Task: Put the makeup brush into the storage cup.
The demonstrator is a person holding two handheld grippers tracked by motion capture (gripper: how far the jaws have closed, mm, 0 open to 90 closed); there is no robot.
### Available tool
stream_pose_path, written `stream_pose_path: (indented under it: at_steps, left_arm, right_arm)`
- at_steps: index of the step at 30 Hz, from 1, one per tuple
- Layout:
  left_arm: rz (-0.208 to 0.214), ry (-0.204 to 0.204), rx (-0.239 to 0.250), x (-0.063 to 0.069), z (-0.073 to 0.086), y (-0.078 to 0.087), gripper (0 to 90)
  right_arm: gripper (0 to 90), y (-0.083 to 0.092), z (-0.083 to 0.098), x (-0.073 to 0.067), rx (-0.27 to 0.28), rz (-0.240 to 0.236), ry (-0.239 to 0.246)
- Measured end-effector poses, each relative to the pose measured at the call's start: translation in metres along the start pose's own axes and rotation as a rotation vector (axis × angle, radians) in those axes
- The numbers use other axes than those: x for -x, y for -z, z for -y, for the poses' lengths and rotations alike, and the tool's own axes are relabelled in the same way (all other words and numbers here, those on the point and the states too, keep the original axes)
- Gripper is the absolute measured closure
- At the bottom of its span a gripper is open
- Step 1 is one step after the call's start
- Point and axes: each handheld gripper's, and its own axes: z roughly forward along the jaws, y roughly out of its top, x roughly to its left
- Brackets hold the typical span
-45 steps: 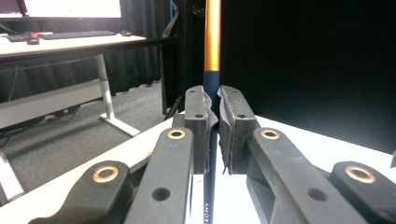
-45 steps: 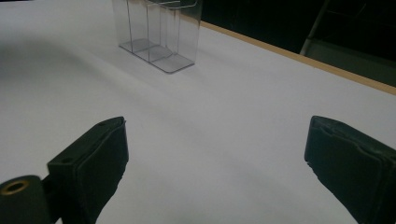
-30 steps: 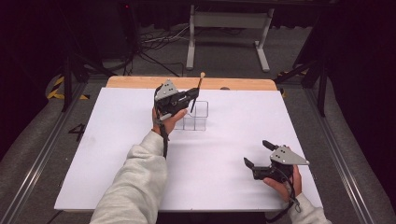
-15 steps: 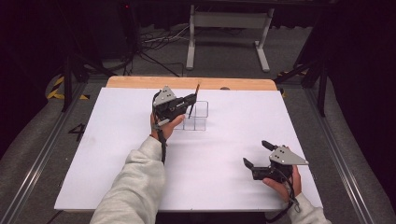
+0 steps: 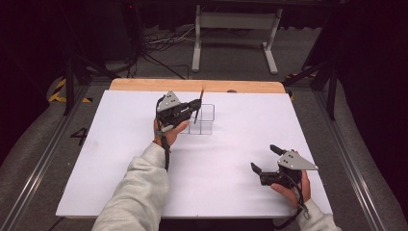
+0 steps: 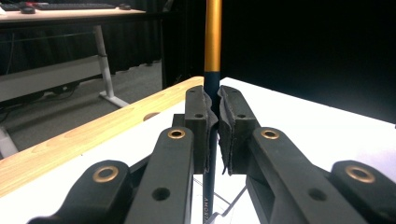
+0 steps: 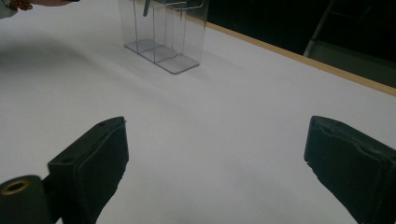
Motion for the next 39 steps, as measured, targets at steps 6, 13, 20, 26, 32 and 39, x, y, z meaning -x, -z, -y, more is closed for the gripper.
stream_pose_path:
  at_steps: [6, 13, 20, 26, 32, 39]
  left_arm:
    - [0.004, 0.002, -0.004, -0.002, 0.002, -0.001, 82.7]
    - [0.002, 0.001, -0.001, -0.001, 0.001, -0.001, 82.7]
    - [0.000, 0.003, -0.005, -0.002, 0.002, -0.001, 82.7]
    - [-0.007, 0.004, -0.012, -0.002, 0.002, 0.000, 82.7]
    - [-0.013, -0.004, -0.004, -0.002, 0.000, 0.003, 80.5]
    - [-0.015, -0.024, 0.001, -0.001, -0.003, 0.009, 76.7]
  right_arm:
    - [6.9, 0.001, 0.000, 0.001, 0.004, 0.001, -0.005]
    - [6.9, 0.001, 0.000, 0.000, 0.003, 0.001, -0.003]
    - [6.9, 0.000, 0.000, 0.000, 0.002, 0.001, 0.000]
    - [6.9, 0.000, 0.000, 0.000, 0.001, -0.001, 0.001]
    - [6.8, 0.000, 0.000, 0.001, 0.002, -0.003, 0.000]
    - [6.8, 0.000, 0.000, -0.001, 0.000, -0.007, 0.001]
